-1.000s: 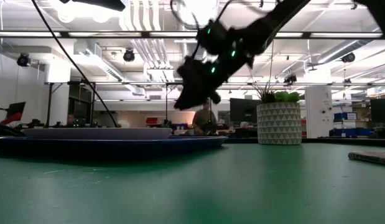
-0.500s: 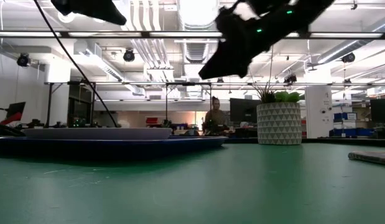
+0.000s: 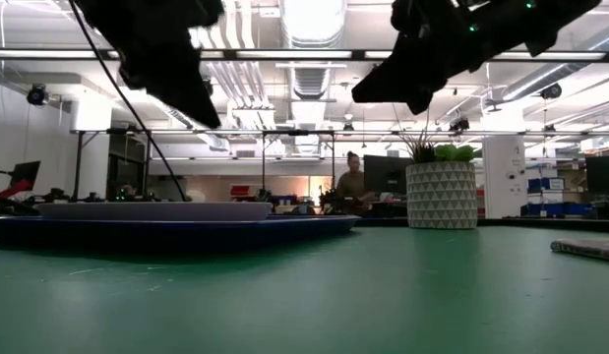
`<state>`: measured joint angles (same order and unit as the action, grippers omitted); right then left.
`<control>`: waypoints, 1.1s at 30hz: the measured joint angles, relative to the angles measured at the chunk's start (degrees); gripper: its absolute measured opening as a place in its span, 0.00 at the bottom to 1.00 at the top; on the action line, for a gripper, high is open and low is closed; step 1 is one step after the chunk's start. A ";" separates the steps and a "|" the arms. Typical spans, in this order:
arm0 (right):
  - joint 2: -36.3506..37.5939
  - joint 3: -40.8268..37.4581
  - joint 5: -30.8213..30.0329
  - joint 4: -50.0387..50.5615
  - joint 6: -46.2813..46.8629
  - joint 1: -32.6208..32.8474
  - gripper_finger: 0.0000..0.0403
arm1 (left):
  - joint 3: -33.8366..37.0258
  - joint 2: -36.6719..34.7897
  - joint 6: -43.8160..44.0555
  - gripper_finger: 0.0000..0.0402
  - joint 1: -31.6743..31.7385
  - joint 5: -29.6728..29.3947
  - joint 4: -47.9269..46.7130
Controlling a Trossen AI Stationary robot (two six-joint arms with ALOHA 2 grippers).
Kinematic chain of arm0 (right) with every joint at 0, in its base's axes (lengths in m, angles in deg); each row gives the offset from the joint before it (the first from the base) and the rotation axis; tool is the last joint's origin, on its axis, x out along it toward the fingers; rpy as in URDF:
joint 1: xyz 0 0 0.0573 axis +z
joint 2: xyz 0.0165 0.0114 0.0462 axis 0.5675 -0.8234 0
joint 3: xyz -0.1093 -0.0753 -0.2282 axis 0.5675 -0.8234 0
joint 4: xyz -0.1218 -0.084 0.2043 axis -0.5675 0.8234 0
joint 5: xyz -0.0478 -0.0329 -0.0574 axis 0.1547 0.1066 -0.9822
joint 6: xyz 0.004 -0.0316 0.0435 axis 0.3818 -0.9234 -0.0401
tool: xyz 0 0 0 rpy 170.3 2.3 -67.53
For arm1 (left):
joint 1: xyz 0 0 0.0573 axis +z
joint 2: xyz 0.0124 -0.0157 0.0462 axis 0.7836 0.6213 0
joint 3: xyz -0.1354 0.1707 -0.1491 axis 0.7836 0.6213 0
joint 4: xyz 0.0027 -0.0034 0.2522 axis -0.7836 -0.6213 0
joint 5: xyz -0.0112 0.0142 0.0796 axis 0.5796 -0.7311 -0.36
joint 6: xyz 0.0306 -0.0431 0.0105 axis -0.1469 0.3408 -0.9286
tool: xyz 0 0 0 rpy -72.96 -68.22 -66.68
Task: Pick and place plate/cup/fork/spoon on tray
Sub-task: Put the orange cup on the blue tray on top of the orange spoon
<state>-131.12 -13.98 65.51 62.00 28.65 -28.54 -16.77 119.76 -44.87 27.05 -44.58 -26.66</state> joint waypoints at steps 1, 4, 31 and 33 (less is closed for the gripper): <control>0.22 -0.68 -0.03 -0.90 0.06 0.33 0.13 | 0.00 0.75 0.60 0.00 0.71 1.34 0.02; 0.69 -2.84 -0.03 -4.20 0.02 1.50 0.13 | 0.00 2.49 1.06 0.00 1.87 4.72 -0.01; 6.36 -7.03 0.07 -8.98 -12.04 2.59 0.13 | -2.48 1.13 20.44 0.00 0.79 25.68 -0.47; 8.81 -7.03 0.07 -9.00 -14.26 2.59 0.13 | -3.39 1.11 23.13 0.00 -0.06 26.56 -0.43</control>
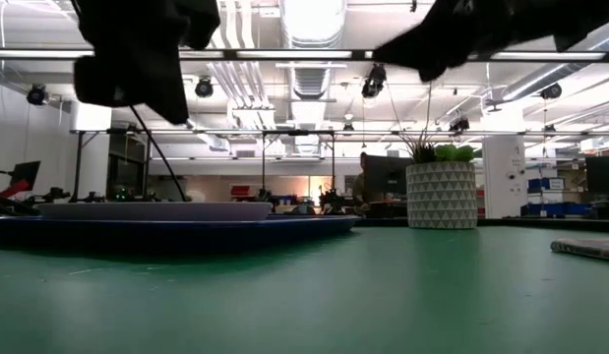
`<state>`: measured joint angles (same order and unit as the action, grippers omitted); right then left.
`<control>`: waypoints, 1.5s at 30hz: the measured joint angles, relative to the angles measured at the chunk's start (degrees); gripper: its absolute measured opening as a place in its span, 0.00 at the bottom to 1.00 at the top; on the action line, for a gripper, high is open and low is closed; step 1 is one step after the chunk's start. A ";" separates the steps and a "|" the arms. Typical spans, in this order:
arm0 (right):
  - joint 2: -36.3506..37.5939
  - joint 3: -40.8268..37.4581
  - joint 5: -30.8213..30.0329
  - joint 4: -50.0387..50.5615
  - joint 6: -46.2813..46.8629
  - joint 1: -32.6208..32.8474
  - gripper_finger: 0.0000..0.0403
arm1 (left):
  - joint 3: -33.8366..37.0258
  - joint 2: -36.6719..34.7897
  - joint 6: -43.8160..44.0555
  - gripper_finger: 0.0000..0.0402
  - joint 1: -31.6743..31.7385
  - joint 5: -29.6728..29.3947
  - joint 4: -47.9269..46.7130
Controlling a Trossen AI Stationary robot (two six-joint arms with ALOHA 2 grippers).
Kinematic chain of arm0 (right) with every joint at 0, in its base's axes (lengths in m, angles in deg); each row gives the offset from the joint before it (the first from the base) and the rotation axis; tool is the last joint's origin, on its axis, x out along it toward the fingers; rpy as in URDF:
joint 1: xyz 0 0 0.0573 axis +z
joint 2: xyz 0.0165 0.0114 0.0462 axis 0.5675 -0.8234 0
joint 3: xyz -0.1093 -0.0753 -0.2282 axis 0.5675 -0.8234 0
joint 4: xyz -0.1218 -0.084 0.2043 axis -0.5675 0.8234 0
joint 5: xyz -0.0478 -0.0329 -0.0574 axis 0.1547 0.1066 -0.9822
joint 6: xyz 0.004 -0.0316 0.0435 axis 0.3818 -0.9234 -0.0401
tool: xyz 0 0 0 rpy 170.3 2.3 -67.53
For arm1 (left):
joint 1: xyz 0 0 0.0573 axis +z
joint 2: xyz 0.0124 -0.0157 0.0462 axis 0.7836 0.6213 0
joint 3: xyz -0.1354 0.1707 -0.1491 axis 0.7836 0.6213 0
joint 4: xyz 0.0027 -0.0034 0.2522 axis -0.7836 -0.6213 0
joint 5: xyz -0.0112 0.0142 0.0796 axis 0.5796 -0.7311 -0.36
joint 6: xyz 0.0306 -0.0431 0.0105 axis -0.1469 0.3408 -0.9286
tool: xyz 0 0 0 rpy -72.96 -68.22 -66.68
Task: Pick and place plate/cup/fork/spoon on tray
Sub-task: Put the orange cup on the blue tray on top of the orange spoon
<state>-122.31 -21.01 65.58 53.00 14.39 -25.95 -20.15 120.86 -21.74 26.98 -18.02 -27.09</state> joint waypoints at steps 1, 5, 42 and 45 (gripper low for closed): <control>1.39 0.00 0.00 -0.12 -1.21 0.00 0.13 | -0.42 0.00 1.35 0.00 -0.47 0.31 -0.04; 7.33 0.02 0.00 -0.45 -4.97 0.00 0.13 | -2.47 -0.02 6.13 0.00 -2.63 2.51 -0.01; 15.73 0.04 0.00 7.06 -6.03 0.00 0.13 | -23.12 3.69 41.74 0.00 -15.52 22.74 -38.21; 15.73 0.04 0.00 7.10 -5.57 0.00 0.13 | -21.46 3.70 42.49 0.00 -17.42 22.89 -40.18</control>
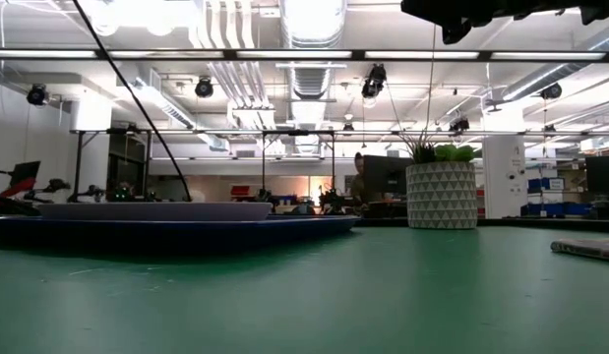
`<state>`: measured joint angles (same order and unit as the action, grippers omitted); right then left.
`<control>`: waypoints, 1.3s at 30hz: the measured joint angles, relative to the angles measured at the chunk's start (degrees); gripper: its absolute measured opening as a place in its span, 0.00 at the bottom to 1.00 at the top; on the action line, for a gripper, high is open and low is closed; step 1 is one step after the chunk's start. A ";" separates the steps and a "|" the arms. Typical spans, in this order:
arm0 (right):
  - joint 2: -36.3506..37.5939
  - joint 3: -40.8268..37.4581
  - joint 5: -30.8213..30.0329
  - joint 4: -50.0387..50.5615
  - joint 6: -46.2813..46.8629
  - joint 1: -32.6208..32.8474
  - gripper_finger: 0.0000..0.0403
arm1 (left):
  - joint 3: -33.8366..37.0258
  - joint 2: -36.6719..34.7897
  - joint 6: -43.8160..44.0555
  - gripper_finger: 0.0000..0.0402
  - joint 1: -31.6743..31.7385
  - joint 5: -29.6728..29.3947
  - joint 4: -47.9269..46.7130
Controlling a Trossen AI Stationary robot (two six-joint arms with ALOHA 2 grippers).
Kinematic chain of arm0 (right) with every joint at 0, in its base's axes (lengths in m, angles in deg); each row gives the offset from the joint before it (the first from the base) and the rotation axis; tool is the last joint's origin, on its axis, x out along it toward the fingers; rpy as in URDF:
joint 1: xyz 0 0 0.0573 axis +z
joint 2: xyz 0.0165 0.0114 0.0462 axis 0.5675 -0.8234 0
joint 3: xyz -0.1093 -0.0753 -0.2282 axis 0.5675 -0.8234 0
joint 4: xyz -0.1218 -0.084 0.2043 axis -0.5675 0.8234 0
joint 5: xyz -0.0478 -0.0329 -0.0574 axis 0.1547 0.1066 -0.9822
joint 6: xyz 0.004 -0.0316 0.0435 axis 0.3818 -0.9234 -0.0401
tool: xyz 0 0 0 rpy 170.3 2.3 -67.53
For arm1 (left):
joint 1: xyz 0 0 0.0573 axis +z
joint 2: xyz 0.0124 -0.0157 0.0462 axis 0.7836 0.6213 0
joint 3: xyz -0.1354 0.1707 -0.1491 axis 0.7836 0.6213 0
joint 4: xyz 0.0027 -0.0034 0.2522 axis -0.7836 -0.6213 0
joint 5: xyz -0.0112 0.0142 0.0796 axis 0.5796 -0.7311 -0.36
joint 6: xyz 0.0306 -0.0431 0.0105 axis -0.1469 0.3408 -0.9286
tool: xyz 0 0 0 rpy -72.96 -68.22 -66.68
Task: Pick and place plate/cup/fork/spoon on tray
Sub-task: Put the orange cup on the blue tray on top of the orange spoon
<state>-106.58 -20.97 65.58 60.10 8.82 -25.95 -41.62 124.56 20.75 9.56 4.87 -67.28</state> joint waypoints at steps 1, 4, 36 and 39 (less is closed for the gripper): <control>0.00 0.00 0.00 -0.02 0.15 0.00 0.13 | 0.55 0.00 0.02 0.00 -0.35 0.02 0.25; 0.00 0.00 0.00 -0.02 0.40 0.00 0.13 | 2.40 0.01 1.24 0.00 -0.83 -0.02 1.18; -0.02 0.00 0.00 0.09 0.53 0.00 0.13 | 6.12 0.02 0.98 0.30 -4.59 0.04 2.98; -0.02 0.01 0.00 0.11 0.53 -0.02 0.13 | 7.61 0.02 0.40 0.34 -4.81 0.04 3.22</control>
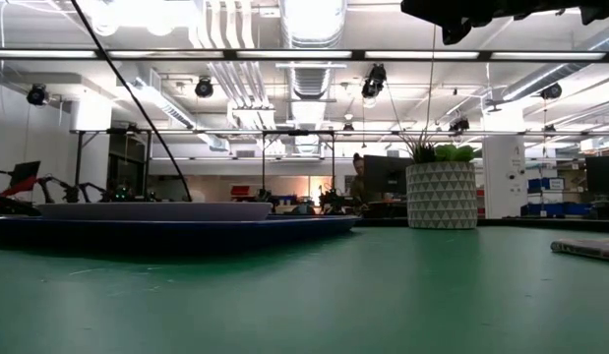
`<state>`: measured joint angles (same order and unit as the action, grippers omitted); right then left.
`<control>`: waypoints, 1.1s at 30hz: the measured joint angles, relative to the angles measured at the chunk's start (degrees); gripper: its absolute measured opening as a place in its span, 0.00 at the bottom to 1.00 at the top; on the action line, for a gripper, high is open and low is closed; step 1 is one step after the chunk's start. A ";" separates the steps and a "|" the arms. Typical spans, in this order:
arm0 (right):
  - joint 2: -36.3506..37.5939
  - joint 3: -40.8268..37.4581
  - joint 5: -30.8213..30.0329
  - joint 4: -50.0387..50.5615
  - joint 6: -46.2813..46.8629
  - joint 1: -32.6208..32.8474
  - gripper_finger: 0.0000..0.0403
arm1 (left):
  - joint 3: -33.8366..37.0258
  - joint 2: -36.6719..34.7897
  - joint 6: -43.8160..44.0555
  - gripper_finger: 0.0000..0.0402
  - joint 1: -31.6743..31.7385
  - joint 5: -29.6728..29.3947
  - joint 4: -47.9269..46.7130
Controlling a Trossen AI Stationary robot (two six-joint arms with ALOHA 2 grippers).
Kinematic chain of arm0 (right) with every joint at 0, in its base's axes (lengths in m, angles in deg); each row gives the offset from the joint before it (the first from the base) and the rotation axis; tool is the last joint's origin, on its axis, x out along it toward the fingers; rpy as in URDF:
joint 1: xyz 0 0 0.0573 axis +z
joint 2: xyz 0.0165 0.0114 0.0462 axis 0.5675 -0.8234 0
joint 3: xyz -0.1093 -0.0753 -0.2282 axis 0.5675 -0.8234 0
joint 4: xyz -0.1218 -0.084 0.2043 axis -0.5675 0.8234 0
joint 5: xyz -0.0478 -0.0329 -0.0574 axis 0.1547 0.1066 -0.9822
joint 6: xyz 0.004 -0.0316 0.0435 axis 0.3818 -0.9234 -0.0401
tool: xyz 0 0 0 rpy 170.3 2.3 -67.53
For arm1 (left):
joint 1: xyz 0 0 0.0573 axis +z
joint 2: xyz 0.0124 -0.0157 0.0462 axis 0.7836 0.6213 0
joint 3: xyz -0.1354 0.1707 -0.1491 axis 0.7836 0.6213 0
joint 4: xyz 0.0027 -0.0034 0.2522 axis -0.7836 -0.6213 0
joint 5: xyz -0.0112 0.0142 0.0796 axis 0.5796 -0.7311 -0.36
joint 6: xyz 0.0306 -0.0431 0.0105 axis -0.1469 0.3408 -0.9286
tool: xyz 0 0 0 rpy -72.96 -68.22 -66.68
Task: Pick and place plate/cup/fork/spoon on tray
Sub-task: Put the orange cup on the blue tray on top of the orange spoon
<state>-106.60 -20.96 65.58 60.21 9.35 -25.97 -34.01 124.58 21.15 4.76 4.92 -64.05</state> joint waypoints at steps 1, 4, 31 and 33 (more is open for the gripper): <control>0.00 -0.01 0.00 -0.01 0.00 0.01 0.13 | 0.31 0.00 -0.59 0.35 -0.05 -0.01 0.31; 0.00 0.02 0.00 0.03 0.02 0.01 0.13 | 0.48 0.00 -2.01 0.36 -0.10 -0.02 1.42; -0.02 0.02 0.00 0.28 0.02 0.01 0.13 | 4.87 0.00 -3.71 0.18 -0.10 -0.02 5.98; -0.03 0.02 0.00 0.28 0.02 0.00 0.13 | 4.87 0.00 -3.70 0.13 -0.10 -0.02 6.01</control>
<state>-106.63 -20.95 65.58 60.49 9.37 -25.97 -29.14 124.58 17.45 4.65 4.89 -58.04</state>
